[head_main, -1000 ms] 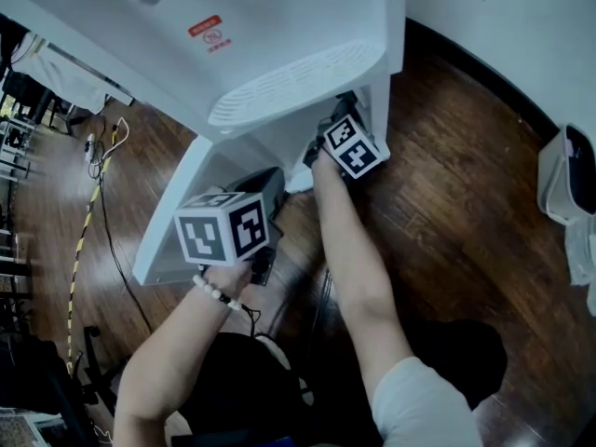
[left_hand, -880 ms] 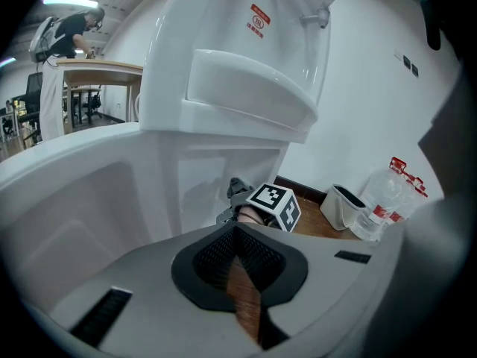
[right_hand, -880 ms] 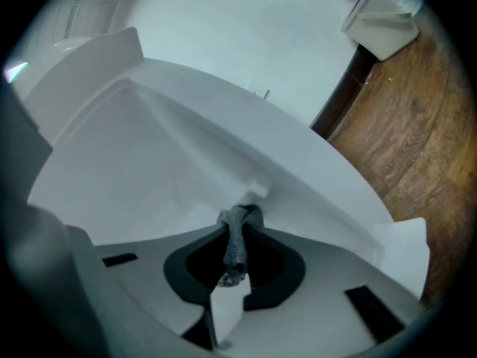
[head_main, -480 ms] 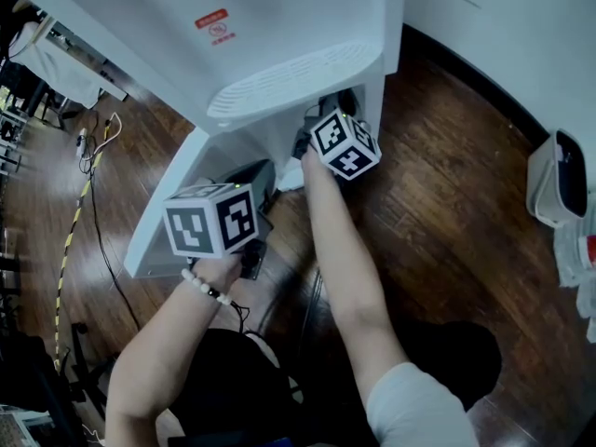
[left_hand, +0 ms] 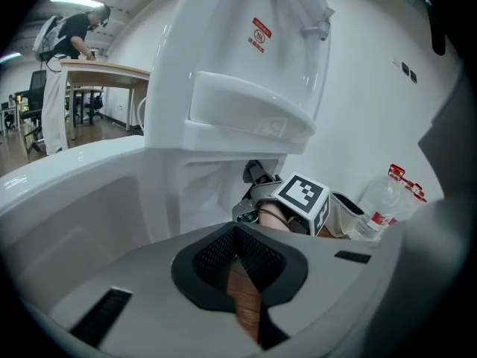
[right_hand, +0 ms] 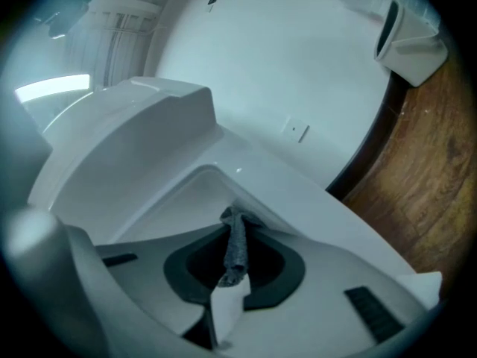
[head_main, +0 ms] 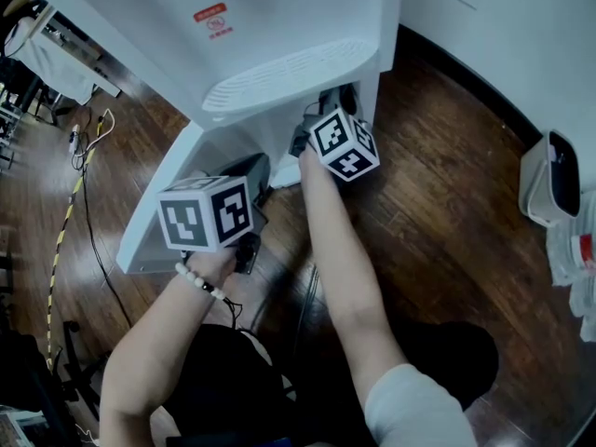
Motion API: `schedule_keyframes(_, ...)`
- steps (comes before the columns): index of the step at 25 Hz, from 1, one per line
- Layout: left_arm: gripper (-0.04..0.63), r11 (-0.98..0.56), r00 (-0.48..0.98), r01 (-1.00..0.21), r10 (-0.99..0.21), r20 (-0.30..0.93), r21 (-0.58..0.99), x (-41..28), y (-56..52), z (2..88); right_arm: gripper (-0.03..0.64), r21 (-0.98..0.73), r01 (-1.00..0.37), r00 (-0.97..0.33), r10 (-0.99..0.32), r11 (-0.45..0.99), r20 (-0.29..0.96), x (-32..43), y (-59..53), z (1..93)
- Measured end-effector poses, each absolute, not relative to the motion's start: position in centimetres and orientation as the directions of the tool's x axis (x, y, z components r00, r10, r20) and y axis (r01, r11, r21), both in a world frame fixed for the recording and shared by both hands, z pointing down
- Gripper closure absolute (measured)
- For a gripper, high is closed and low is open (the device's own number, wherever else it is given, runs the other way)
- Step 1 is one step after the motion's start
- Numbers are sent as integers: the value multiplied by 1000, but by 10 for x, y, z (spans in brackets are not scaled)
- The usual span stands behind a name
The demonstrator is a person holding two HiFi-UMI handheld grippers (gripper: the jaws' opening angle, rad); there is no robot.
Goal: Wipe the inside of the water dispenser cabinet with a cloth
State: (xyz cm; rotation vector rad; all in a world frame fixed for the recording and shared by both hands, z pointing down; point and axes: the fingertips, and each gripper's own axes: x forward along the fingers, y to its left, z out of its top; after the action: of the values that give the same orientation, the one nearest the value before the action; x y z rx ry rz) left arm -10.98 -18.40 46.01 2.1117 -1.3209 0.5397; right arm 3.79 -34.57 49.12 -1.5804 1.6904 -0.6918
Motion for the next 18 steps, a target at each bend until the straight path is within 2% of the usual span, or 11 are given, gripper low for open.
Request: schedule_keyframes(18,598,-340,439,-898,-652,618,279,-106,-184,465,583,-861,-480,10,-983,-167,186,44,-338,629)
